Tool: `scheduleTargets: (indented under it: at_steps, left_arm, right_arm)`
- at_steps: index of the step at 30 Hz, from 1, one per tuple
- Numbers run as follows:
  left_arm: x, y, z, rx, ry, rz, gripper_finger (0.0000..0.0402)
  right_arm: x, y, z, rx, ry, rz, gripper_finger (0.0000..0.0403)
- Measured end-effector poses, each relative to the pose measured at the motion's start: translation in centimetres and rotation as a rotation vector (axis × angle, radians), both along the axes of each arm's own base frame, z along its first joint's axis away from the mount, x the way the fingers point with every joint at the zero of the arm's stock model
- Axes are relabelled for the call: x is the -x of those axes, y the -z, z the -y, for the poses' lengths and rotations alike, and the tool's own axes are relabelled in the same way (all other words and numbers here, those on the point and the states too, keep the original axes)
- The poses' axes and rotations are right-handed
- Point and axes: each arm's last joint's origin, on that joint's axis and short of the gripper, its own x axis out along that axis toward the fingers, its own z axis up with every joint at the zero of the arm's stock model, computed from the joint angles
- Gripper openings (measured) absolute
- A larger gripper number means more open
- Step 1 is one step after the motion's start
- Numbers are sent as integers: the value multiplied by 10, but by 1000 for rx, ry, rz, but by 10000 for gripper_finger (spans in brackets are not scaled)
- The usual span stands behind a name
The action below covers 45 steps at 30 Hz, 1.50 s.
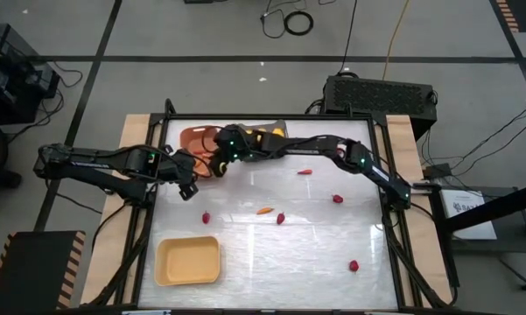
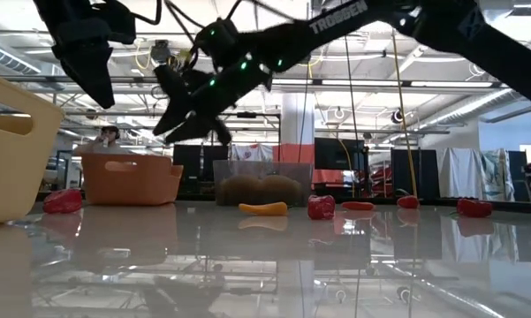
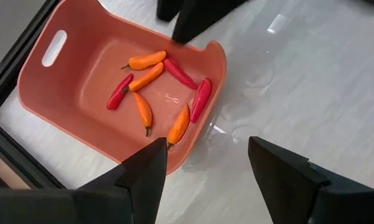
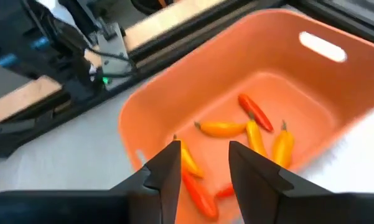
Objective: Sort produce into baskets
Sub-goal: Put the orange chili pepper into the orange bin
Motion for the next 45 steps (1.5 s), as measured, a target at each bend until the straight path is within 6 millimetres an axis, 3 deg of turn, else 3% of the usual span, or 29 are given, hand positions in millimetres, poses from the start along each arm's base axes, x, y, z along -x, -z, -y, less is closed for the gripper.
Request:
scheduleTargets:
  at_steps: [5,10,16,20,27,34,39,45]
  left_arm:
    - [0,0,0,0,0,1,233]
    - [-3,7,0,1,1,21,233]
    - [-13,19,1,-3,19,114,233]
    - [-20,24,1,3,22,194,233]
    - [-28,30,2,35,35,282,233]
    - [-37,26,2,19,29,373,233]
    - [-45,26,1,11,20,420,233]
    - [-53,28,-2,13,3,441,233]
  right_arm:
    - [28,-29,-5,-113,-120,-157,136]
    - [70,-49,-22,-149,-277,-444,137]
    - [109,-53,-37,-91,-463,-731,137]
    - [131,-45,-34,-120,-444,-773,137]
    - [186,-11,-31,-158,-327,-724,137]
    - [236,4,-32,0,-155,-734,137]
    - [248,15,-34,33,-173,-712,137]
    - [241,37,-31,80,-215,-692,137]
